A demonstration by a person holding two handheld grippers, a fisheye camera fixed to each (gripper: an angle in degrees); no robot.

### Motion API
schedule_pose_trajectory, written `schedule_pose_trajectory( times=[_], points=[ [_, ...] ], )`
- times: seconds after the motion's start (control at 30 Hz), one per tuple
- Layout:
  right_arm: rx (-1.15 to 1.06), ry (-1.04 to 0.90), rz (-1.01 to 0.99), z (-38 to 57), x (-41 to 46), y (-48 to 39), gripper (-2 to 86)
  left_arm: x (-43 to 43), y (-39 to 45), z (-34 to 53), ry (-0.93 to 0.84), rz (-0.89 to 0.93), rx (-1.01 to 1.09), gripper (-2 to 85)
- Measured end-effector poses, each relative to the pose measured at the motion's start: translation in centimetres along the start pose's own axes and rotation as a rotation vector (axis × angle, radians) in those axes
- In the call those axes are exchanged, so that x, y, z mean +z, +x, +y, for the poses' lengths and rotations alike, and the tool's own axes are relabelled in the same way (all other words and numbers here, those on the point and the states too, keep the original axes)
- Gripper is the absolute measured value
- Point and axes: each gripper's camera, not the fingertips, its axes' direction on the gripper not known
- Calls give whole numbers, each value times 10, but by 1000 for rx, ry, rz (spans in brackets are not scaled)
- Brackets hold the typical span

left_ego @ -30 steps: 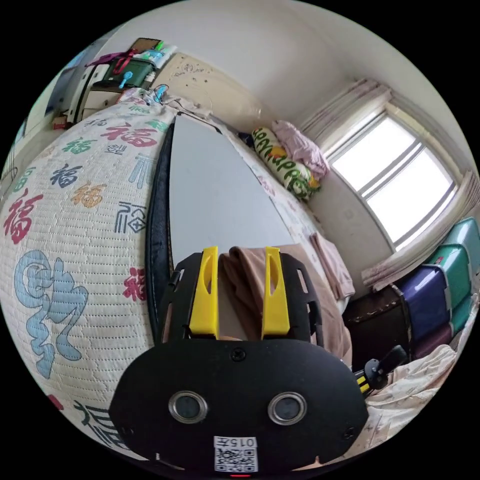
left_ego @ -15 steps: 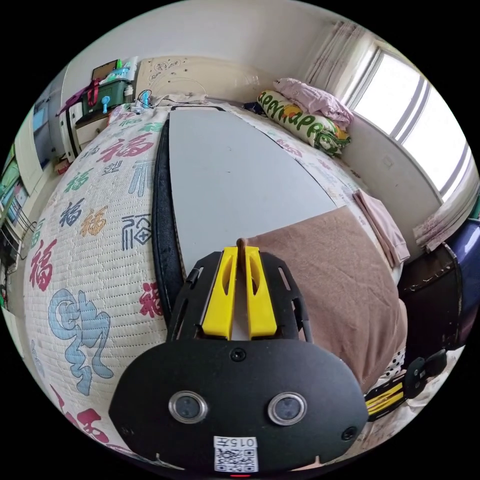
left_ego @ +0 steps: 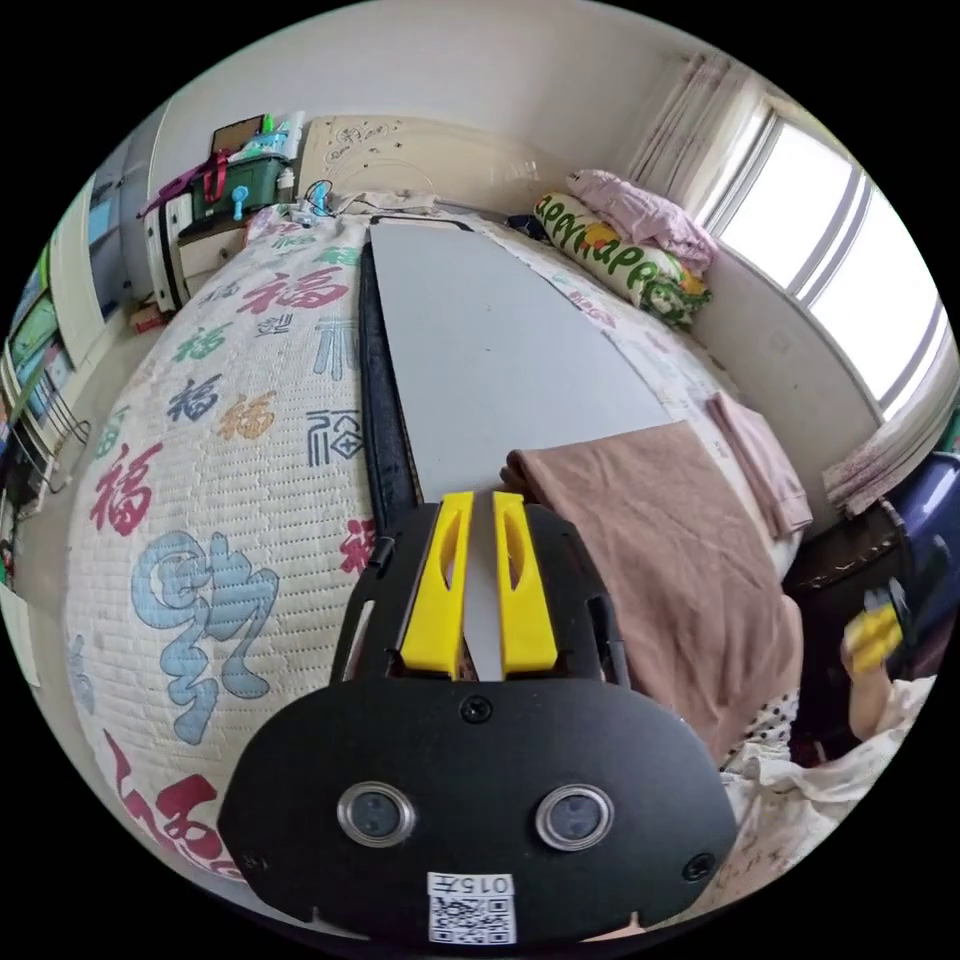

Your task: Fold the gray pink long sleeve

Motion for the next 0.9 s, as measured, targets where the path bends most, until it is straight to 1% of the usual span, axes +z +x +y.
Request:
schedule_pose_trajectory(
  times=[0.07, 0.13, 0.2, 0.27, 0.4, 0.47, 0.5, 0.6, 0.7, 0.77, 0.9],
  points=[
    [201, 50, 52, -23, -14, 71, 81, 1, -35, 12, 15, 214, -116, 100],
    [290, 35, 124, -38, -12, 106, 100, 8, -57, 24, 32, 340, -187, 116],
    [361, -4, 176, -52, -3, 129, 120, 17, -72, 31, 2, 368, -216, 127],
    [407, -47, 172, -72, 12, 147, 134, 25, -85, 38, -38, 318, -229, 156],
    [363, -148, 146, -104, 40, 148, 137, 34, -96, 45, -30, 327, -204, 180],
    [355, -214, 63, -122, 61, 146, 136, 38, -106, 48, -2, 352, -206, 184],
    [354, -227, 65, -126, 65, 144, 136, 39, -109, 49, 6, 369, -213, 184],
    [318, -221, 102, -150, 74, 123, 134, 47, -128, 56, 49, 453, -254, 185],
    [273, -240, 92, -177, 87, 100, 133, 56, -147, 61, 75, 536, -283, 185],
    [246, -267, 76, -200, 97, 84, 132, 64, -168, 69, 109, 611, -347, 181],
    [229, -289, 43, -228, 107, 61, 125, 70, -189, 79, 124, 643, -387, 159]
  ],
)
